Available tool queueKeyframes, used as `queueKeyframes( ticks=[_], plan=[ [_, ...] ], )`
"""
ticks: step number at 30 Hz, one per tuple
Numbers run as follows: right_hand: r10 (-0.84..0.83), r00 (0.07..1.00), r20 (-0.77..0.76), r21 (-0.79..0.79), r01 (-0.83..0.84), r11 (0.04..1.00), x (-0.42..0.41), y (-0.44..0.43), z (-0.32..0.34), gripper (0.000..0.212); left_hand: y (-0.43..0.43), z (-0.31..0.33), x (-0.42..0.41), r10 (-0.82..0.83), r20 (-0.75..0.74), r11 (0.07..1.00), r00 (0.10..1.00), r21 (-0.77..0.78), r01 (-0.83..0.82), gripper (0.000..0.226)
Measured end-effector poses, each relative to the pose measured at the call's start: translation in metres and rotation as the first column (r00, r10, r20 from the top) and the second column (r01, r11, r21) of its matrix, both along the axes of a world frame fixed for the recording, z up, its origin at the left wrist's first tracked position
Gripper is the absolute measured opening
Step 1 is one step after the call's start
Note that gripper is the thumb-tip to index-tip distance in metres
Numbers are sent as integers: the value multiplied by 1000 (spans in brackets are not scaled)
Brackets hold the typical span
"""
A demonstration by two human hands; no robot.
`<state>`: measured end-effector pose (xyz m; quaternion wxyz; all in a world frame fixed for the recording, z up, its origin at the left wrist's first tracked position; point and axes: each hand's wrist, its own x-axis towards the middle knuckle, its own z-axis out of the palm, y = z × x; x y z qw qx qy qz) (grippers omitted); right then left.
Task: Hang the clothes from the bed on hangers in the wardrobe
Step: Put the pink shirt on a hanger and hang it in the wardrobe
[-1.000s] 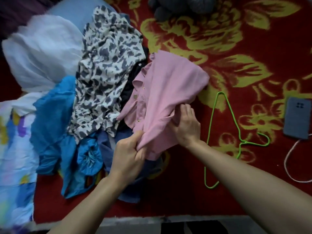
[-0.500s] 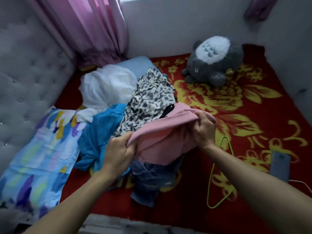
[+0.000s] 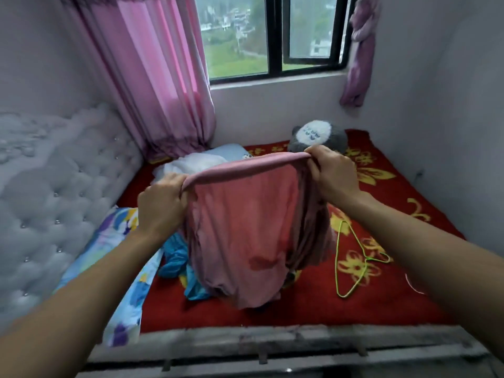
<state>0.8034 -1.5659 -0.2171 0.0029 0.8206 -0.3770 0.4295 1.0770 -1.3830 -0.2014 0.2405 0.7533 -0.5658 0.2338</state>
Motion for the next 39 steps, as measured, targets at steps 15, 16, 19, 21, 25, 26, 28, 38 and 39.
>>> queueKeyframes(
  ticks=[15,16,19,21,25,26,28,38,39],
  plan=[
    [142,840,-523,110,-99,989,-21,97,111,17,83,116,8,145,-3,979,989,-144,-144,24],
    [150,843,-517,181,-64,981,-20,95,97,11,82,109,7,141,-23,984,990,-104,-142,23],
    [172,924,-341,445,-2,895,-24,86,58,20,79,80,10,125,-53,992,991,18,-124,21],
    [144,981,-132,559,-46,828,-27,79,34,28,77,55,14,132,-17,986,991,108,-129,22],
    [84,994,66,573,-107,812,-19,61,-1,23,55,9,17,126,-3,964,992,237,-122,30],
    [78,992,100,574,-122,810,-16,54,-8,22,45,0,18,132,-30,962,991,247,-121,29],
    [46,985,166,616,-140,775,-10,34,-22,18,21,-18,20,155,-78,956,985,264,-129,28],
    [-55,998,37,709,12,705,55,-180,-108,14,-193,-118,56,329,-362,908,872,373,-188,19],
    [-70,997,26,719,30,694,64,-204,-121,13,-219,-129,60,364,-404,899,839,388,-203,19]
  ],
)
